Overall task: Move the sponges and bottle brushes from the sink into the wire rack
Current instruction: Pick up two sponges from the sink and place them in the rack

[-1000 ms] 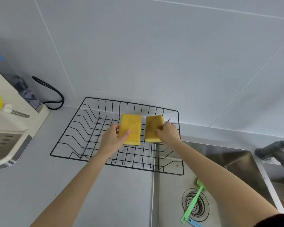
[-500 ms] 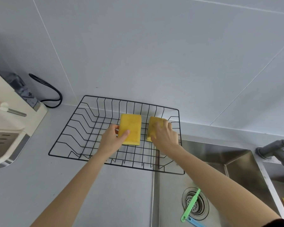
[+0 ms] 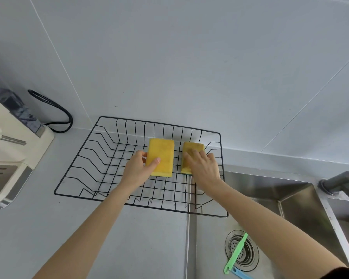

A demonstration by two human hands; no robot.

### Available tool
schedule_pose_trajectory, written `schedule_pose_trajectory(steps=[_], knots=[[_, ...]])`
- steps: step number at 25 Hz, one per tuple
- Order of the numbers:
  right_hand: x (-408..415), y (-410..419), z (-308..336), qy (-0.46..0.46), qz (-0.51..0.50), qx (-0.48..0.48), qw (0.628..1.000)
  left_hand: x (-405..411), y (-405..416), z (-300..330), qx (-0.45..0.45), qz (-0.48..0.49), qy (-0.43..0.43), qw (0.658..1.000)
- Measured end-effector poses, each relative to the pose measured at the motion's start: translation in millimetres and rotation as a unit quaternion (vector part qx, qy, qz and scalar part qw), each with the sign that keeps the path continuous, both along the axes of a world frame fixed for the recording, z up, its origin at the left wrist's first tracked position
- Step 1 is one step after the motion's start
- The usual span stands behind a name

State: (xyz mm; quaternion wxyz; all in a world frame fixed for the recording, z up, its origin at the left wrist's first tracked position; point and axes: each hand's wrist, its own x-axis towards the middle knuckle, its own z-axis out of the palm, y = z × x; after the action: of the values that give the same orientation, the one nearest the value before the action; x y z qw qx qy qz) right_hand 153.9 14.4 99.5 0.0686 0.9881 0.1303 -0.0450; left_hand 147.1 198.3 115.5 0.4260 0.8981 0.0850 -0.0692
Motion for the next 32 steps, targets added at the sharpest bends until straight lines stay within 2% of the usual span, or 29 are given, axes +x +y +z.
schedule_pose_trajectory(steps=[5, 8, 23, 26, 29, 32], knots=[[3.7, -8.7, -3.8, -0.041, -0.007, 0.023, 0.999, 18.6, -10.8, -6.5, 0.009, -0.018, 0.041, 0.999], [6.5, -17.3, -3.0, 0.022, 0.011, 0.085, 0.996, 28.8, -20.1, -11.7, 0.014, -0.015, 0.068, 0.998], [10.2, -23.0, -2.8, 0.032, 0.021, 0.113, 0.993, 45.3, -40.3, -24.7, 0.130, -0.046, 0.060, 0.989], [9.0, -21.9, -2.7, 0.035, 0.015, 0.118, 0.992, 39.4, -44.2, -20.0, 0.167, -0.095, 0.017, 0.981], [8.0, -21.2, -2.0, 0.027, 0.011, 0.138, 0.990, 33.6, -48.0, -14.5, 0.219, -0.179, 0.043, 0.958], [8.6, -21.3, -2.8, 0.033, 0.011, 0.124, 0.992, 31.3, -53.0, -18.4, 0.228, -0.171, 0.048, 0.957]])
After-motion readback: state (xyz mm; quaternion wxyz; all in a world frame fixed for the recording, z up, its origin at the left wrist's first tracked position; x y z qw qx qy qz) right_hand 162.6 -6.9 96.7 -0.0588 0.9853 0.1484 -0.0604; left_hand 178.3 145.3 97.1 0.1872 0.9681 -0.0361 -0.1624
